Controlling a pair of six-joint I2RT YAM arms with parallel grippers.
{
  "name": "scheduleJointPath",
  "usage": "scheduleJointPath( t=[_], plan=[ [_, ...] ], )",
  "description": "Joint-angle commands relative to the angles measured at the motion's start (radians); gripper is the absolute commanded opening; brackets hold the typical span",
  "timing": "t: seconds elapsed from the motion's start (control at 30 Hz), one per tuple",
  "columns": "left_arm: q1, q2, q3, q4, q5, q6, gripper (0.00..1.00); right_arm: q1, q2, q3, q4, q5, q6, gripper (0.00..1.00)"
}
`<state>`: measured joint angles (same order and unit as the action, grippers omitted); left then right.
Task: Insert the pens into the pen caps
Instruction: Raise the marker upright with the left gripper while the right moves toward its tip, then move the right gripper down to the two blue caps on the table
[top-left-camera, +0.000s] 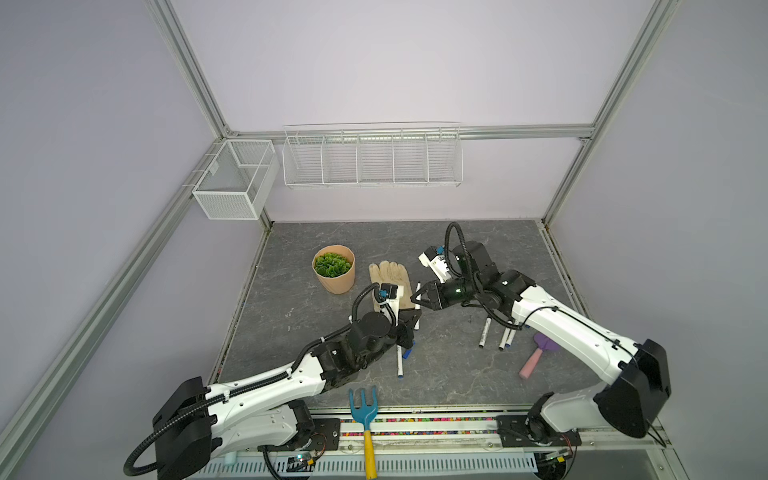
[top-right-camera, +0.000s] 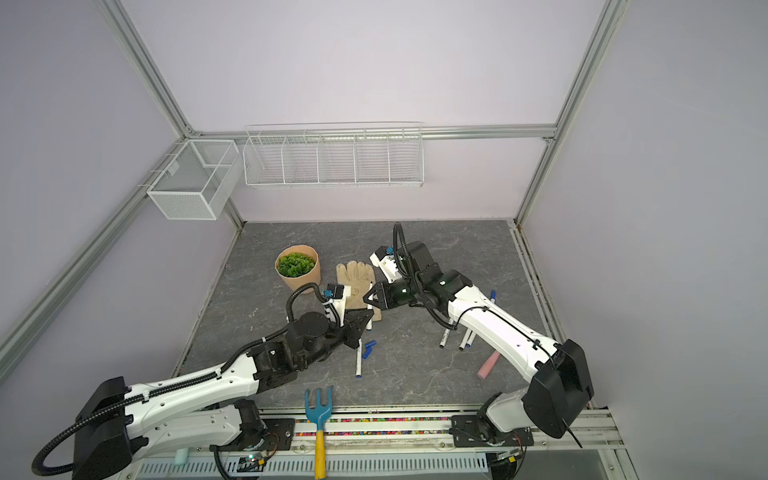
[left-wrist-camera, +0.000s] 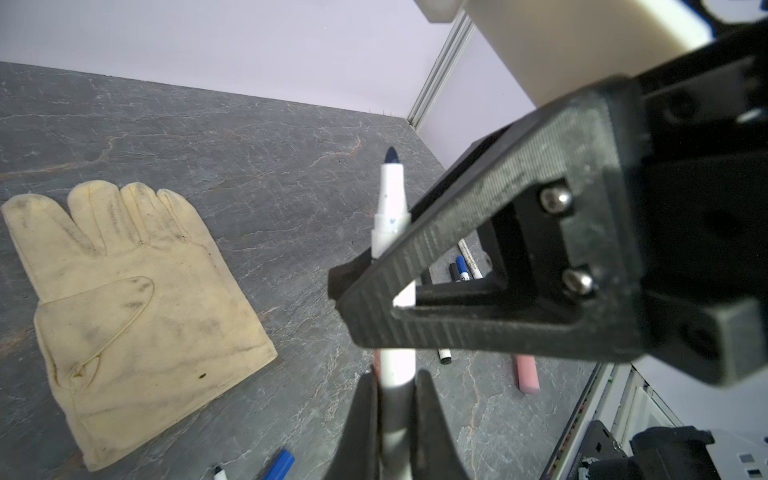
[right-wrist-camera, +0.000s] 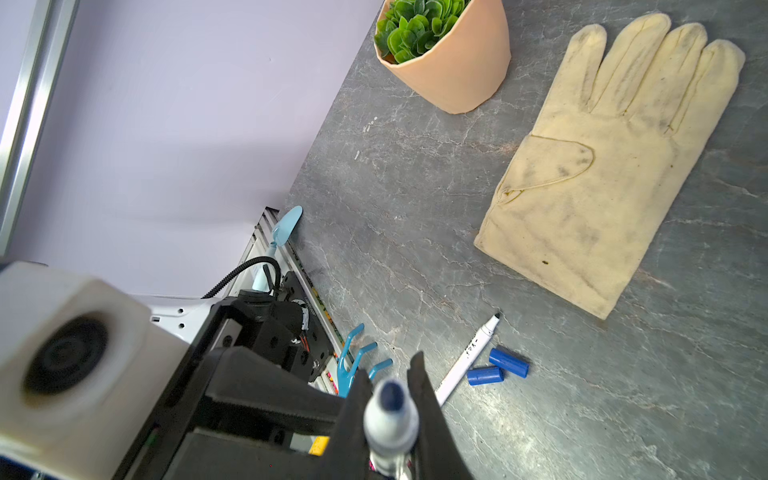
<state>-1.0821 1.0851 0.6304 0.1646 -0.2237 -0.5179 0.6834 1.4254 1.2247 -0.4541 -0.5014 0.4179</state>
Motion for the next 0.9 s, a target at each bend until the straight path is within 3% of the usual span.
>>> scheduleJointPath(
  t=[0.0, 0.07, 0.17, 0.33, 0.43, 0.63, 0.87],
  plan=[
    [-0.001, 0.018, -0.020, 0.017, 0.000, -0.014, 0.24, 0.003, -0.029, -0.010, 0.030, -0.048, 0.004, 0.07],
    [-0.001, 0.034, -0.021, 0.021, -0.003, -0.013, 0.31, 0.003, -0.031, -0.012, 0.035, -0.063, 0.007, 0.07],
    [-0.001, 0.060, -0.015, 0.030, 0.000, -0.010, 0.31, 0.003, -0.031, -0.012, 0.035, -0.066, 0.007, 0.07],
    [-0.001, 0.070, 0.008, 0.038, 0.010, 0.006, 0.17, 0.003, -0.035, -0.014, 0.028, -0.052, 0.004, 0.07],
    [0.000, 0.049, 0.013, 0.036, 0.016, 0.020, 0.16, 0.002, -0.035, -0.022, 0.025, -0.045, 0.001, 0.07],
    [0.008, 0.005, 0.009, 0.035, 0.011, 0.036, 0.28, 0.002, -0.027, -0.028, 0.025, -0.052, -0.001, 0.07],
    [0.022, 0.040, 0.019, 0.033, 0.042, 0.032, 0.27, 0.002, -0.029, -0.019, 0.022, -0.054, -0.001, 0.07]
  ],
)
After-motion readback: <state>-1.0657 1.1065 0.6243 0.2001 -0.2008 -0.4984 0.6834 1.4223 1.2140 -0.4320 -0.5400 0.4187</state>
